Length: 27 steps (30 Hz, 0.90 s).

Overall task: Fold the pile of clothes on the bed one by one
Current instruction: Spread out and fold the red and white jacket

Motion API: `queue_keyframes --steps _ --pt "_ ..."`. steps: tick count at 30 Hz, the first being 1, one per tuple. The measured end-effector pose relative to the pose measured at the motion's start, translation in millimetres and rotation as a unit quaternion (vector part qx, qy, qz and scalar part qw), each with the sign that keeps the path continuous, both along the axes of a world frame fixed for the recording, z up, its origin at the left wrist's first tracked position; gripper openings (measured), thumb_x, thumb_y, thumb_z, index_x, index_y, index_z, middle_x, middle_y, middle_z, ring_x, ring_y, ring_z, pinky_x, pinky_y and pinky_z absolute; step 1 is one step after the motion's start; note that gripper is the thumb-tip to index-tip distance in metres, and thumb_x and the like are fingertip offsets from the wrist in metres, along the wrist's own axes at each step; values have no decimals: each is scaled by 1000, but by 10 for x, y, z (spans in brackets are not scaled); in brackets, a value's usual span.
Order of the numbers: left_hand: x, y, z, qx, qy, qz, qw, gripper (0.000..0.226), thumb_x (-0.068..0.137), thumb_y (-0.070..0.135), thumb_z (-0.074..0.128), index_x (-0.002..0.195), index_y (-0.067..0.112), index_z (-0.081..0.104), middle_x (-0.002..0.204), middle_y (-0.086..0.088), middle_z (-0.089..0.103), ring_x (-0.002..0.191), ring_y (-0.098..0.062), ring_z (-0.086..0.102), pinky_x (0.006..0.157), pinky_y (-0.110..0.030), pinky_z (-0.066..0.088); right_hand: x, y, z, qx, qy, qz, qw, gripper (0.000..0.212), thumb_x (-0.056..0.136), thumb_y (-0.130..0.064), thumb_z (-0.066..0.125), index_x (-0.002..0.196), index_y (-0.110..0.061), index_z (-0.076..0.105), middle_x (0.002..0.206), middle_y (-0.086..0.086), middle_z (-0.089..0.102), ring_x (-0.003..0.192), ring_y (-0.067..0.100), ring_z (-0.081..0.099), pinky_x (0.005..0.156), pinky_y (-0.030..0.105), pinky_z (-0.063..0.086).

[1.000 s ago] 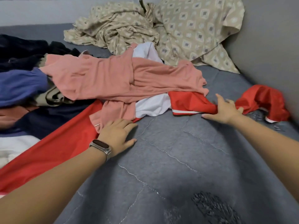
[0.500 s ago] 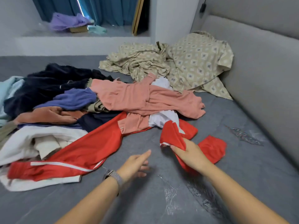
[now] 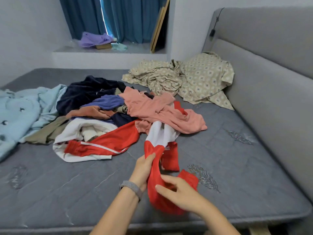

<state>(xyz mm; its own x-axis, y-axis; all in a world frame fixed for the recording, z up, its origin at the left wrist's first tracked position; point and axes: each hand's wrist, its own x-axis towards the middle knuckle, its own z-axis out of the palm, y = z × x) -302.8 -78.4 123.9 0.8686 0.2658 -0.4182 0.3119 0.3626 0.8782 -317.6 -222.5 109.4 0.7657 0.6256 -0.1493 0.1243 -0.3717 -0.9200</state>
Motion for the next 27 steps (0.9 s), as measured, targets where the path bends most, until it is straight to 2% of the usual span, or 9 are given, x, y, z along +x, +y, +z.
queue_keyframes --steps 3,5,10,12,14,17,20,24,27 --pt "-198 35 300 67 -37 -47 996 22 97 15 50 107 7 68 100 -12 72 88 -24 69 80 -32 54 2 -183 -132 32 -8 -171 985 25 91 -2 60 95 -26 65 94 -18 70 89 -12 60 93 24 46" --pt "-319 -3 577 110 -78 -84 987 20 97 18 52 101 14 71 99 -9 74 97 -27 68 89 -36 52 42 -250 -226 23 33 -233 972 39 83 8 66 107 -20 56 106 -2 61 90 -3 60 95 31 46" --pt "-607 -70 1454 141 -204 -190 950 24 99 20 47 93 10 68 76 0 72 69 -7 65 67 -19 53 87 -101 -153 -55 19 -322 945 123 46 -33 85 149 -25 19 137 16 35 133 34 35 106 41 34" --pt "-623 -9 1719 123 -235 -191 945 27 100 22 44 83 14 63 59 7 65 54 -1 59 55 -15 49 160 -29 -19 -66 -6 -296 953 102 39 -62 74 131 -33 44 128 10 51 121 32 50 100 41 44" --pt "-535 171 1937 97 -246 -152 952 26 100 27 44 92 13 64 70 2 69 62 -6 63 66 -25 56 266 38 247 -26 24 -287 957 63 60 -85 56 95 -33 61 89 -3 64 88 22 65 80 45 57" --pt "-264 639 2156 47 -230 -82 969 32 101 33 41 114 11 60 96 -7 70 78 -14 69 76 -34 57 646 -16 875 198 240 -342 887 42 98 -56 37 90 -19 56 68 -2 61 64 16 64 49 44 54" --pt "-74 1028 2364 56 -187 -24 980 30 101 37 41 113 16 57 94 -4 68 71 -9 69 70 -29 58 1006 -213 1718 312 183 -315 878 36 104 -32 35 75 -15 46 77 1 55 86 19 65 51 57 54" --pt "101 1048 2677 40 -215 -37 975 34 101 36 40 112 10 58 91 -7 71 77 -15 71 67 -31 59 1057 -80 2120 144 25 -203 968 16 91 -33 63 96 -19 57 106 8 58 98 19 59 65 54 56" --pt "127 864 2977 64 -251 -87 962 38 101 40 40 98 9 62 96 -10 70 86 -22 68 80 -39 58 818 206 1687 -15 28 -80 996 77 73 -39 80 135 -44 35 132 1 47 114 23 55 66 44 54"
